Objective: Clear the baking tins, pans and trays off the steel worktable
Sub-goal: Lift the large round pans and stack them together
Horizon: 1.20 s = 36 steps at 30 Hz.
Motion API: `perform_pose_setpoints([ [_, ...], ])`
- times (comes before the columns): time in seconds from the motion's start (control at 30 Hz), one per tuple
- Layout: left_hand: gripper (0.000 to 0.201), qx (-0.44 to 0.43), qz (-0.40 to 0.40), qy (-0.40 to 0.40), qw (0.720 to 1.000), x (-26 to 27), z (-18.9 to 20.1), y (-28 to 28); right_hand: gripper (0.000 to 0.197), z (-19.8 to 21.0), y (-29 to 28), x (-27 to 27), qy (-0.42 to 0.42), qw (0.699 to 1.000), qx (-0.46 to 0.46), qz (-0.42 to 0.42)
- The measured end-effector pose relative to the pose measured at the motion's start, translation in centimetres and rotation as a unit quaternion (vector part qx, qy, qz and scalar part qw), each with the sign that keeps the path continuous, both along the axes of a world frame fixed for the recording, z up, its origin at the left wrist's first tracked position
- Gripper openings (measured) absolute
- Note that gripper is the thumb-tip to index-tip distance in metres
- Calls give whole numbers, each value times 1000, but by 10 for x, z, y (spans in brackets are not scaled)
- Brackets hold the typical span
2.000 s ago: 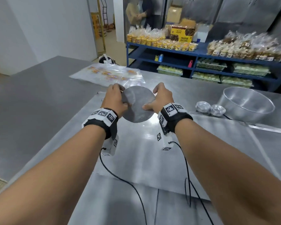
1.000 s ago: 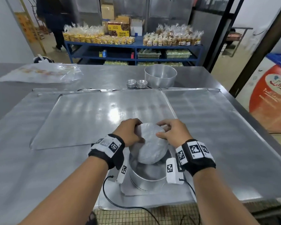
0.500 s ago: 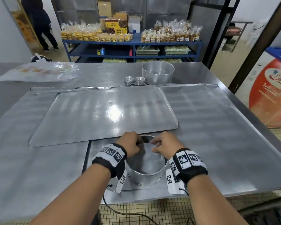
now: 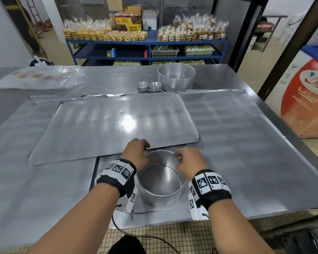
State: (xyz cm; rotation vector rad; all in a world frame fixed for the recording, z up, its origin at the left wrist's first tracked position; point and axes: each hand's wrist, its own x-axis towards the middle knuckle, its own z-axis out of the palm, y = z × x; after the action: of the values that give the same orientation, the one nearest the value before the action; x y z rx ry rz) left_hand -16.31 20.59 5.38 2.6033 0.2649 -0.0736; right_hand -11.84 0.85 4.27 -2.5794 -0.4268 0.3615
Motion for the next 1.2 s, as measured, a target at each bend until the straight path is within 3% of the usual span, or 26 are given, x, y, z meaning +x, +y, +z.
perform_pose_setpoints([
  [0.17,24,19,2,124,992,11,-4,9,29,-4,-14,14,54,997,12,-62],
  [0.33,20,6,-31,139,990,22,5,13,19,0,-13,22,112,989,22,-91],
  [0.47,21,-32,-49,139,989,38,19,16,18,12,-16,32,88,987,48,-124],
  [0.63,19,-80,-54,85,992,61,34,18,12,35,-20,45,69,975,117,-177],
  [0.83,14,-128,-53,6,990,89,43,18,17,50,-24,46,59,936,219,-270],
  [1.0,11,-166,-16,-63,984,116,47,8,27,49,-29,50,49,895,310,-316],
  [1.2,12,-189,11,-143,972,155,57,-24,34,40,-41,80,77,817,422,-386],
])
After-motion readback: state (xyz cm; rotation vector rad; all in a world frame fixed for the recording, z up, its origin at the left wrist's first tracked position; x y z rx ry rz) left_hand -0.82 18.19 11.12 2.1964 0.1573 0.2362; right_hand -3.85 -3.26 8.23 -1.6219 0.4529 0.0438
